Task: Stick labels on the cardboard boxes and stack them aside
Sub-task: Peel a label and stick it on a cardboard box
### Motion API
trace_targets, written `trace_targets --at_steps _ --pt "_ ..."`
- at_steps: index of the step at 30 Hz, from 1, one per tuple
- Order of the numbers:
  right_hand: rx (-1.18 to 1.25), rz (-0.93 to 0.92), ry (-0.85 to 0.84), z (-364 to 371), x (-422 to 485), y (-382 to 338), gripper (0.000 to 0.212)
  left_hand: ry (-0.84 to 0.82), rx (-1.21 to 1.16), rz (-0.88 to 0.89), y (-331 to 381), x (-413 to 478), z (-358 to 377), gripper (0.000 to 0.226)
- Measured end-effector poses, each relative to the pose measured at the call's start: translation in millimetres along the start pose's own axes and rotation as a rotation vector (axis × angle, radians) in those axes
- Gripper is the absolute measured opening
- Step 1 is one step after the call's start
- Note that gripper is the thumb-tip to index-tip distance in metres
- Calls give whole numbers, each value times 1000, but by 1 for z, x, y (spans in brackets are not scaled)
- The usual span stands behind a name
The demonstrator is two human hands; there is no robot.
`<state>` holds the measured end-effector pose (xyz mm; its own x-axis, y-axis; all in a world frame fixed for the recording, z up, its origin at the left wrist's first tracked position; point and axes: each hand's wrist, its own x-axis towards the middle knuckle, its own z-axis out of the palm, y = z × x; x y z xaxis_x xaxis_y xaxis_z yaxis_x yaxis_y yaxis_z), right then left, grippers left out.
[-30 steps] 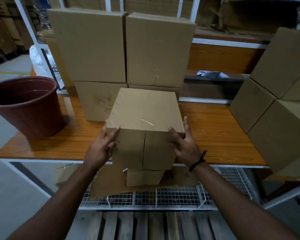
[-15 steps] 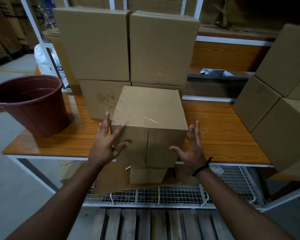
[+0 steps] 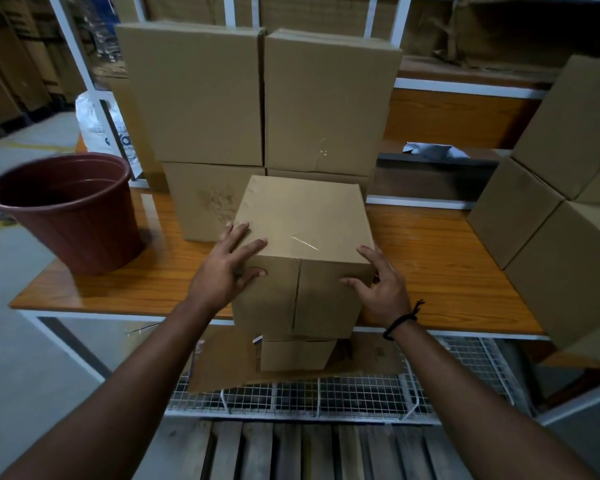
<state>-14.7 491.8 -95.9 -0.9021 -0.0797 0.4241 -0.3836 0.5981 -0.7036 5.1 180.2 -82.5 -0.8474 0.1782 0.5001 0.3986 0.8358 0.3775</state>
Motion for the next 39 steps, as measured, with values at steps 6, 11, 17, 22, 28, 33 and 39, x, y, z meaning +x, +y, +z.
trace_targets --at_steps 6,11,17,22,28,33,39 --pt "-137 -172 34 -24 28 -48 60 139 -220 -141 -4 -11 3 56" --pt "-437 -280 -66 -38 48 -97 54 174 -351 -313 -2 -33 25 62" --pt "-406 -331 -57 -26 49 -113 71 181 63 -149 4 -21 7 64" --pt "-88 -182 -201 -14 44 -93 90 61 -25 24 41 17 -21 79" --pt "-116 80 -251 -15 20 -29 96 53 102 76 46 31 -39 78" --pt "16 257 -254 -12 11 -10 100 22 148 54 36 34 -44 93" --pt "1 192 -166 -25 20 -25 92 -21 11 -110 17 13 -28 100"
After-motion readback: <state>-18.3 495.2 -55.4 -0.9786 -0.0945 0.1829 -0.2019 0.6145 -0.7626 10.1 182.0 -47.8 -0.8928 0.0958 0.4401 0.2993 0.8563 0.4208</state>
